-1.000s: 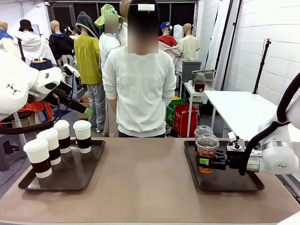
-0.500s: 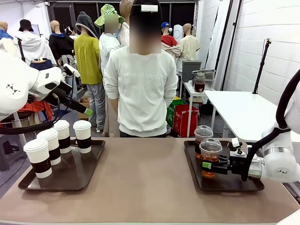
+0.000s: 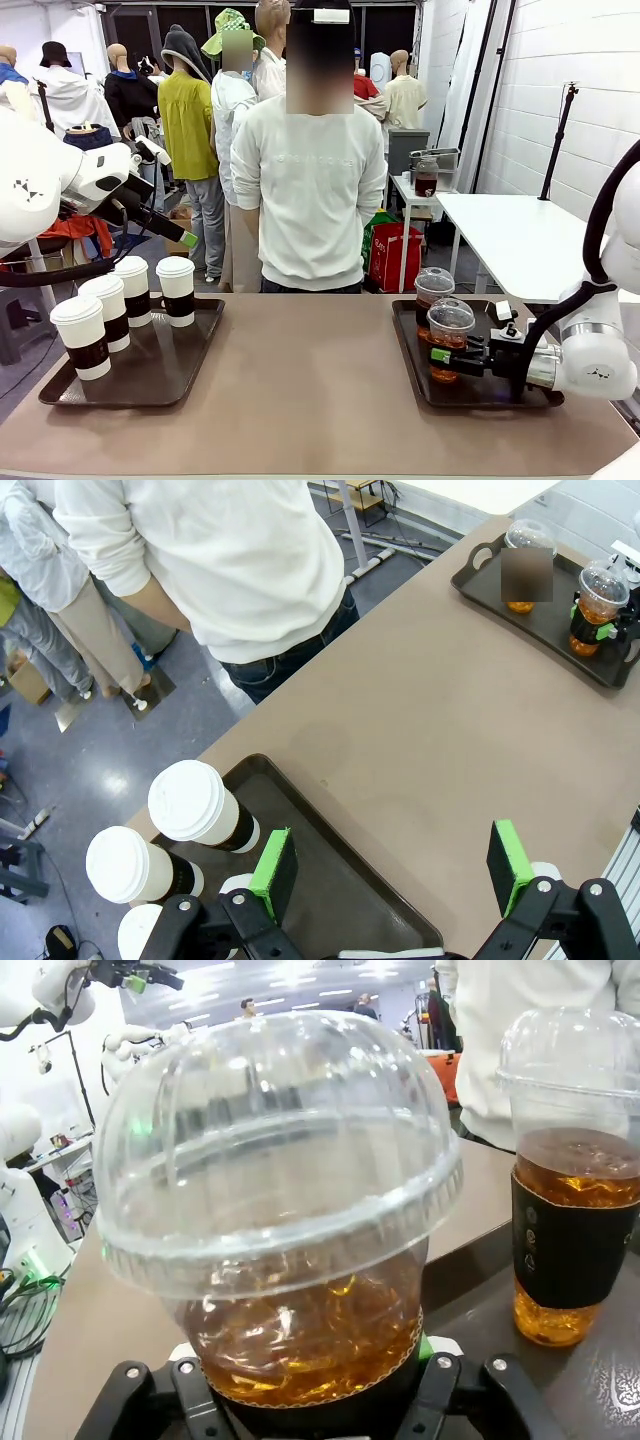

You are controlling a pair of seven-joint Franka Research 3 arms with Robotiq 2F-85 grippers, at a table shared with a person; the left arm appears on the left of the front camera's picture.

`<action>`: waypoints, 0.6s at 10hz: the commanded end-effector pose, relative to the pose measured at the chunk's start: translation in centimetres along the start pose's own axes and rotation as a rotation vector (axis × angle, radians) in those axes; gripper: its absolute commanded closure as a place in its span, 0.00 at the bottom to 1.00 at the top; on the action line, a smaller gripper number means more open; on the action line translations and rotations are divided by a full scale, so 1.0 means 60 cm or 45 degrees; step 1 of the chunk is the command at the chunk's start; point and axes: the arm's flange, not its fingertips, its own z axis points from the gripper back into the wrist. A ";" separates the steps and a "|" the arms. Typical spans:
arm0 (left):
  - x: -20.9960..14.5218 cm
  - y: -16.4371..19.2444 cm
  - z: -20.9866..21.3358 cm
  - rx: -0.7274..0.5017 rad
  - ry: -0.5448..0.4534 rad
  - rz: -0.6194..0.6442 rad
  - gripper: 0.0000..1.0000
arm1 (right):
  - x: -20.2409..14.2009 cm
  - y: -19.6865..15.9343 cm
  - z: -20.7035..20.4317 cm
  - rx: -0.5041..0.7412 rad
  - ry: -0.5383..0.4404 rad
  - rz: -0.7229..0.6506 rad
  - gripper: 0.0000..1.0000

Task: Distribute the coffee onto the tray.
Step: Pick up another iced Americano from the middle of the table and place it on the right Handle tray.

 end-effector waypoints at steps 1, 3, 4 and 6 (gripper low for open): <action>-0.002 0.003 0.000 -0.011 0.000 0.007 0.00 | 0.005 -0.005 -0.003 -0.017 -0.019 -0.005 0.03; -0.002 0.003 0.000 -0.011 0.000 0.007 0.00 | 0.009 -0.001 0.003 -0.037 0.001 -0.033 0.00; -0.002 0.003 0.000 -0.011 0.000 0.007 0.00 | 0.013 0.004 0.010 -0.047 0.013 -0.042 0.00; -0.002 0.003 0.000 -0.011 0.000 0.007 0.00 | 0.023 0.013 0.030 -0.079 0.034 -0.049 0.00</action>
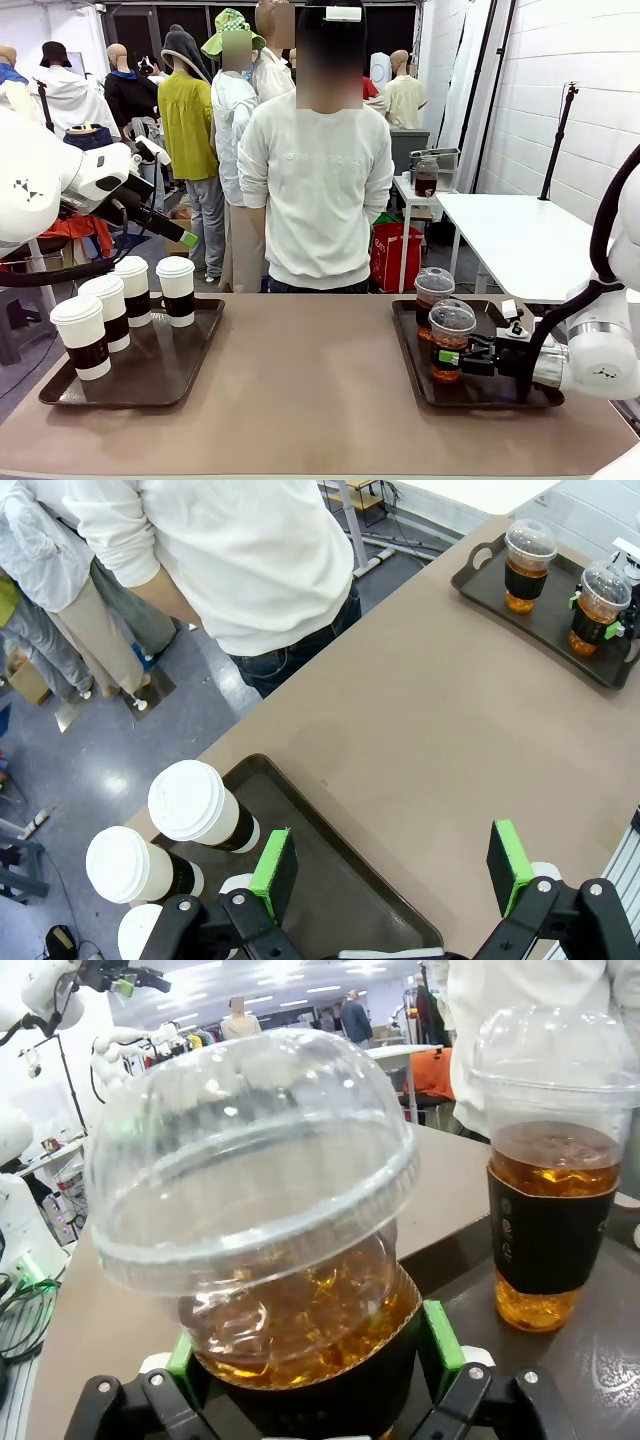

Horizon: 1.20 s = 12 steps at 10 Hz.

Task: Distribute the coffee onto the tray.
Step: Pick up another iced Americano from the middle of the table and place it on the right Handle tray.

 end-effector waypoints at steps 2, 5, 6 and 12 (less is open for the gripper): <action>-0.002 0.003 0.000 -0.011 0.000 0.007 0.00 | 0.031 0.023 0.027 -0.051 0.070 -0.039 0.00; -0.002 0.003 0.000 -0.011 0.000 0.007 0.00 | 0.043 0.039 0.053 -0.051 0.121 -0.064 0.00; -0.002 0.003 0.000 -0.011 0.000 0.007 0.00 | 0.045 0.045 0.067 -0.058 0.141 -0.073 0.00; -0.002 0.003 0.000 -0.011 0.000 0.007 0.00 | 0.042 0.020 0.083 -0.082 0.133 -0.058 0.00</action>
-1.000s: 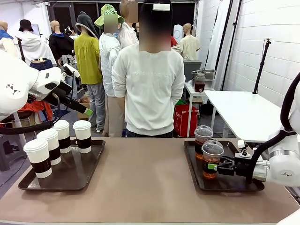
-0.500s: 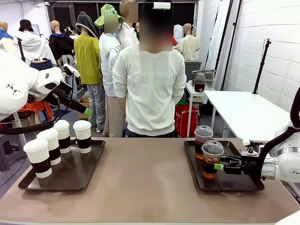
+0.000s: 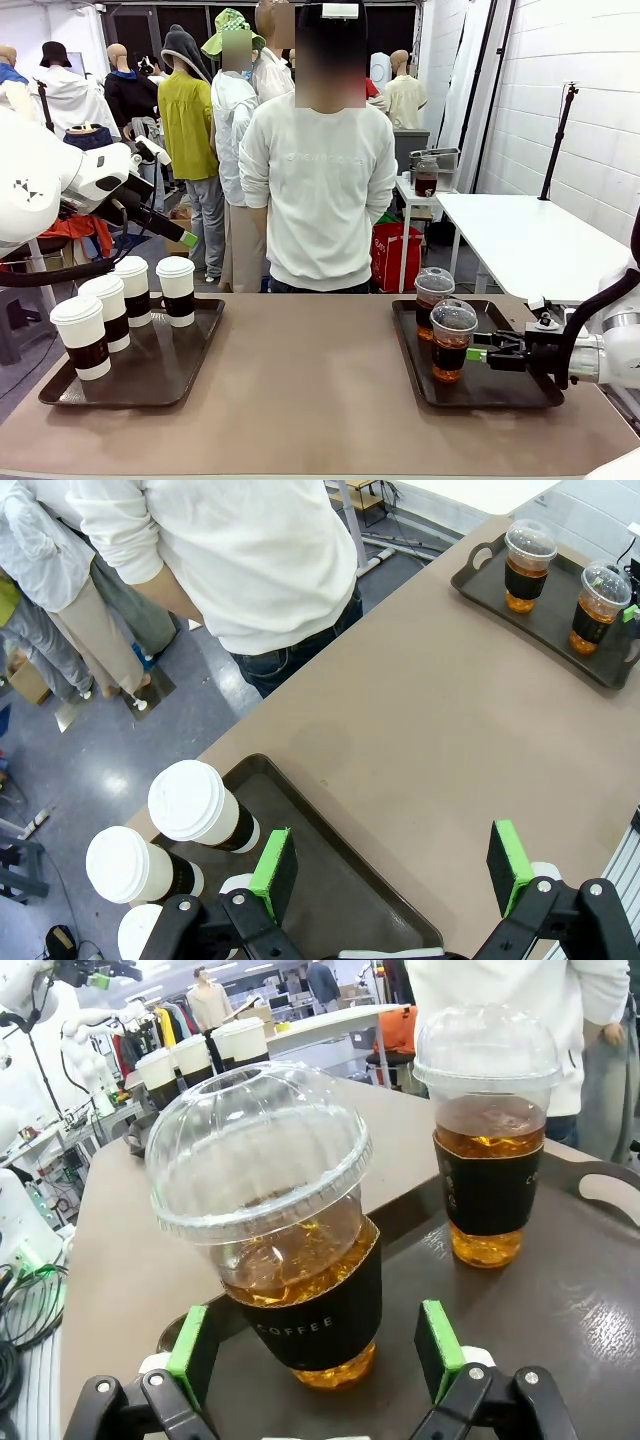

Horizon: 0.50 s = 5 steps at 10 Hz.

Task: Distribute the coffee onto the tray.
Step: Pick up another iced Americano from the middle of the table and place it on the right Handle tray.

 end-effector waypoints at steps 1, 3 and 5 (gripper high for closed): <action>-0.002 0.003 0.000 -0.011 0.000 0.007 0.00 | -0.003 0.002 -0.006 0.015 -0.004 -0.006 0.00; -0.002 0.003 0.000 -0.011 0.000 0.007 0.00 | -0.003 0.002 -0.006 0.015 -0.004 -0.006 0.00; -0.002 0.003 0.000 -0.011 0.000 0.007 0.00 | -0.003 0.002 -0.006 0.015 -0.004 -0.006 0.00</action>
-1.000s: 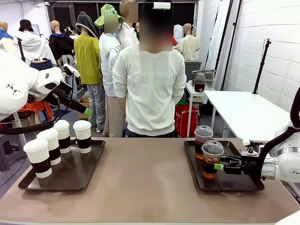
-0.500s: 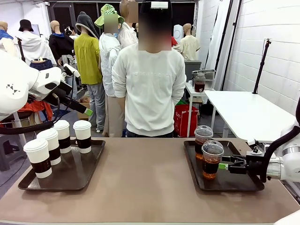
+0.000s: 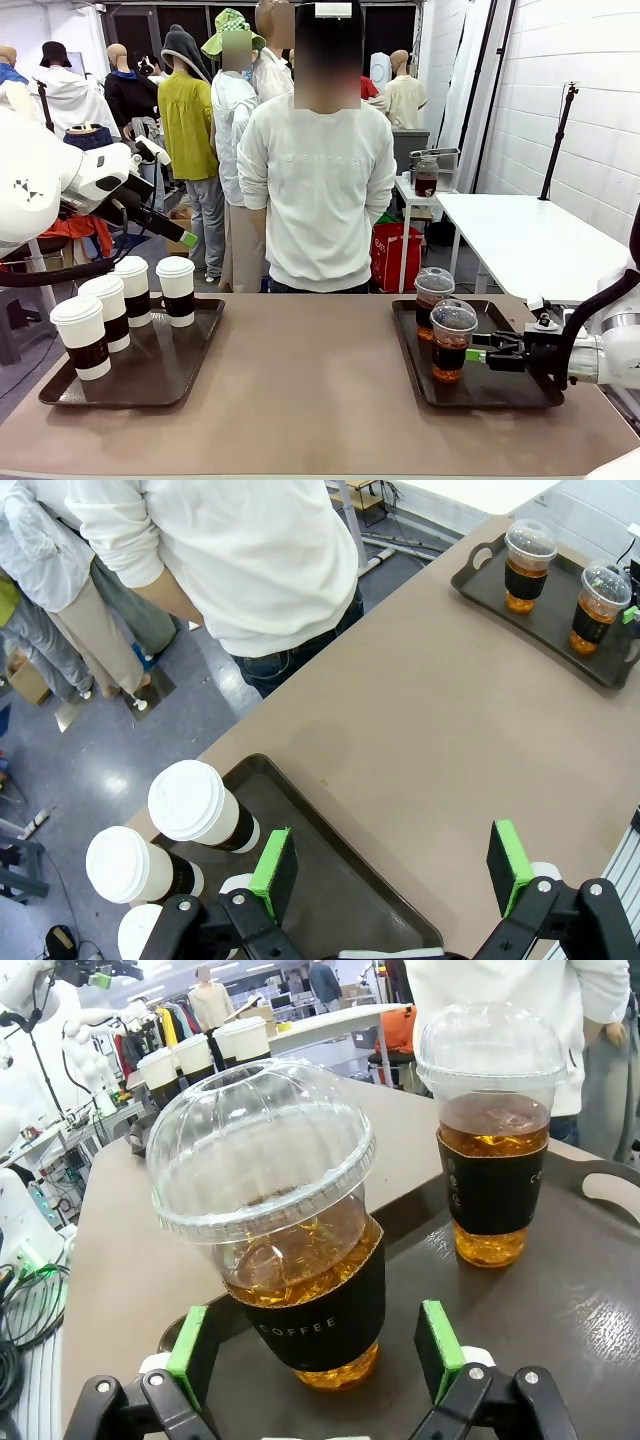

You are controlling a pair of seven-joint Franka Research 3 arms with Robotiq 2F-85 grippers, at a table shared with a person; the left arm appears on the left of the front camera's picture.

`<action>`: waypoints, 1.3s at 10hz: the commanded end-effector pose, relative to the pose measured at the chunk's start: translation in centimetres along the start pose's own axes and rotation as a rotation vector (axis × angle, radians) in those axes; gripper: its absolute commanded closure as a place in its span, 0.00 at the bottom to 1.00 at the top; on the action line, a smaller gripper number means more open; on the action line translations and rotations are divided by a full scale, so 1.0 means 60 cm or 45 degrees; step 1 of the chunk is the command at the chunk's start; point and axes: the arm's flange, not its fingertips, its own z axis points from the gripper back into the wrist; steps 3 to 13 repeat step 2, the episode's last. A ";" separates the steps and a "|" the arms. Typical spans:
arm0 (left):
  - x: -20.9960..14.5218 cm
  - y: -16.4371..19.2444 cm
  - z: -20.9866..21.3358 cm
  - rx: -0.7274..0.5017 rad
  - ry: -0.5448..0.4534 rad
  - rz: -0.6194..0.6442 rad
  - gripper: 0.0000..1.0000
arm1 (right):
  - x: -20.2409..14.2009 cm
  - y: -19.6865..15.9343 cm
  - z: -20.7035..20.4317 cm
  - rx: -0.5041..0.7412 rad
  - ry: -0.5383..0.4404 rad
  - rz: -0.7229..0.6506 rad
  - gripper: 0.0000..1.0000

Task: Distribute the coffee onto the tray.
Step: Pick up another iced Americano from the middle of the table and place it on the right Handle tray.

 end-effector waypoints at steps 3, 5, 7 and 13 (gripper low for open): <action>-0.002 0.003 0.000 -0.011 0.000 0.007 0.00 | -0.002 0.001 -0.003 0.011 -0.005 -0.003 0.00; -0.002 0.003 0.000 -0.011 0.000 0.007 0.00 | -0.002 0.001 -0.003 0.011 -0.005 -0.003 0.00; -0.002 0.003 0.000 -0.011 0.000 0.007 0.00 | -0.002 0.001 -0.003 0.011 -0.005 -0.003 0.00; -0.002 0.003 0.000 -0.011 0.000 0.007 0.00 | -0.002 0.001 -0.003 0.011 -0.005 -0.003 0.00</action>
